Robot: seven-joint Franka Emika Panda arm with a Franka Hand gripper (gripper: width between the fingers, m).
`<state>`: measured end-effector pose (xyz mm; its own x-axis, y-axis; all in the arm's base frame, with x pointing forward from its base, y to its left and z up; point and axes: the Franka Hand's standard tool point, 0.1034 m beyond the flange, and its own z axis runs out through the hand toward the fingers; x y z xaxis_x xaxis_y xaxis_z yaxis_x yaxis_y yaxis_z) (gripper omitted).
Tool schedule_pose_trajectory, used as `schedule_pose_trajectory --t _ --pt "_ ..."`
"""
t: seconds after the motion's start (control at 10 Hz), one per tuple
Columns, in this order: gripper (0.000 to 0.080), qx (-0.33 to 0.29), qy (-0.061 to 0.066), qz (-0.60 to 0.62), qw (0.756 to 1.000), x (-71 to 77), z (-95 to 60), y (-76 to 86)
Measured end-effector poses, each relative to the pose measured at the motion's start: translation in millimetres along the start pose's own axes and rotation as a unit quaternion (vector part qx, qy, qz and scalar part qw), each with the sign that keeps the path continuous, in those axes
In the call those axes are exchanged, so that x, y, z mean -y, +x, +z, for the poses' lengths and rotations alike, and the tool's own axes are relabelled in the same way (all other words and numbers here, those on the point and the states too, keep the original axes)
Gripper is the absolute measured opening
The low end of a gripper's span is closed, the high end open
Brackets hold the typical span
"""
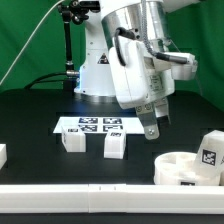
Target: Assemble stool
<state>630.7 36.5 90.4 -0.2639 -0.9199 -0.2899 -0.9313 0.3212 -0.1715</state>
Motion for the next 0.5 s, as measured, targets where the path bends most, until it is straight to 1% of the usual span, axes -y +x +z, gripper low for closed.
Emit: schedule_pose_trajectory --t 0.1,0.2,0.3,0.4,0.5 --pt "0.0649 -0.007 -0.013 -0.08 0.997 -0.9 -0.3 2.9" --pt "0.0649 -0.009 -0.028 -0.172 0.985 -2.9 -0.2 3.7" --pt "0.0649 -0.001 -0.049 -0.246 0.968 -6.6 0.7 3.3" --pt "0.0649 0.01 -0.064 -0.272 0.96 -9.4 2.5 4.0" --pt "0.0649 0.008 -0.057 -0.306 0.95 -6.1 1.8 4.7"
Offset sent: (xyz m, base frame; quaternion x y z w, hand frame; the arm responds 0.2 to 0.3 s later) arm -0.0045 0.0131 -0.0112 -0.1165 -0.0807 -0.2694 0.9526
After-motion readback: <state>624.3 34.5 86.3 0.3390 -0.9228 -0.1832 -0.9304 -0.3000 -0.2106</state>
